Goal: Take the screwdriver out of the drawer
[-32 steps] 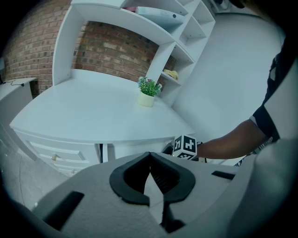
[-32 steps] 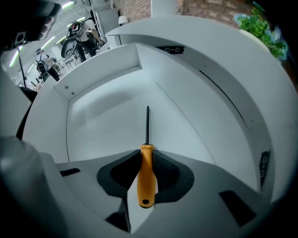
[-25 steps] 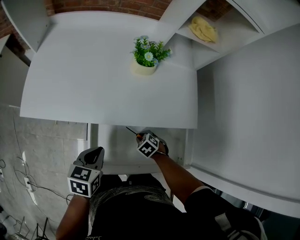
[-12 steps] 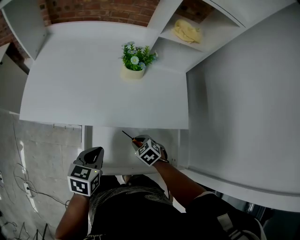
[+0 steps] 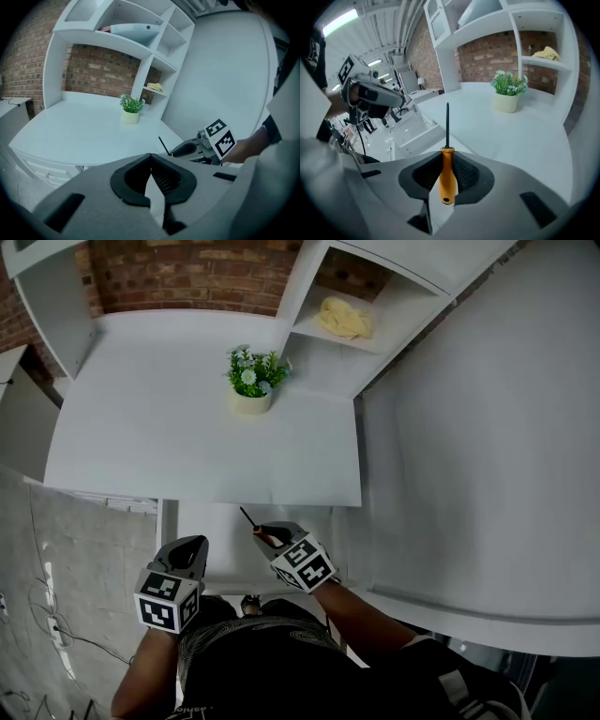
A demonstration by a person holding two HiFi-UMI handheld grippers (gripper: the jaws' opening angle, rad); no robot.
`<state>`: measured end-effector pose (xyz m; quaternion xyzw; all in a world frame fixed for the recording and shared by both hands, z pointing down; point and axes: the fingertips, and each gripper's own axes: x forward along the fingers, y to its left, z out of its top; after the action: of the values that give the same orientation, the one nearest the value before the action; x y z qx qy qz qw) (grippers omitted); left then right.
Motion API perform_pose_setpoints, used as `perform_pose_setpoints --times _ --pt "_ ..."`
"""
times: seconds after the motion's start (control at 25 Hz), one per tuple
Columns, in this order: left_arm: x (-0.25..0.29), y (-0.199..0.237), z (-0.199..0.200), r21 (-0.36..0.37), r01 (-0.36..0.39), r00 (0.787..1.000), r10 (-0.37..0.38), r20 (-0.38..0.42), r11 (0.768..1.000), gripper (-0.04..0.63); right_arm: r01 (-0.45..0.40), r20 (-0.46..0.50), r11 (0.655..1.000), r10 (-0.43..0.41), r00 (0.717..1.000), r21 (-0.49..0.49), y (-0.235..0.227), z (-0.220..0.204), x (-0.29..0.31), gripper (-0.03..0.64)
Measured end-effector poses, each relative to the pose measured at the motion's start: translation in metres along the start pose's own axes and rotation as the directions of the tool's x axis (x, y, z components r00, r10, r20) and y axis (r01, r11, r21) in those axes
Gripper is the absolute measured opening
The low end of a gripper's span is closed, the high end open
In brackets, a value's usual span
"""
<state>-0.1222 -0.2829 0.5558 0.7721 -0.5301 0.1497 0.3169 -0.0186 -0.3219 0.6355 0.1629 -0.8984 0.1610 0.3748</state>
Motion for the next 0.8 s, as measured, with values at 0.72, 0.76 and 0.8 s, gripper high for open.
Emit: perform_pose_setpoints --times 0.72,0.76,0.8 --pt "-0.054 -0.068 0.059 0.042 -0.021 0.976 0.011 0.219 0.999 0.017 -0.057 0.403 0.994 0.013 0.915 0.098 0.025 0.077 -0.136 0.075" --pt "-0.057 -0.071 0.061 0.046 -0.019 0.973 0.008 0.231 0.999 0.017 -0.061 0.412 0.993 0.014 0.911 0.100 0.027 0.078 -0.140 0.074" --pt "-0.060 -0.074 0.063 0.051 -0.015 0.971 0.002 0.241 0.999 0.016 -0.060 0.419 0.993 0.013 0.908 0.099 0.029 0.078 -0.143 0.074"
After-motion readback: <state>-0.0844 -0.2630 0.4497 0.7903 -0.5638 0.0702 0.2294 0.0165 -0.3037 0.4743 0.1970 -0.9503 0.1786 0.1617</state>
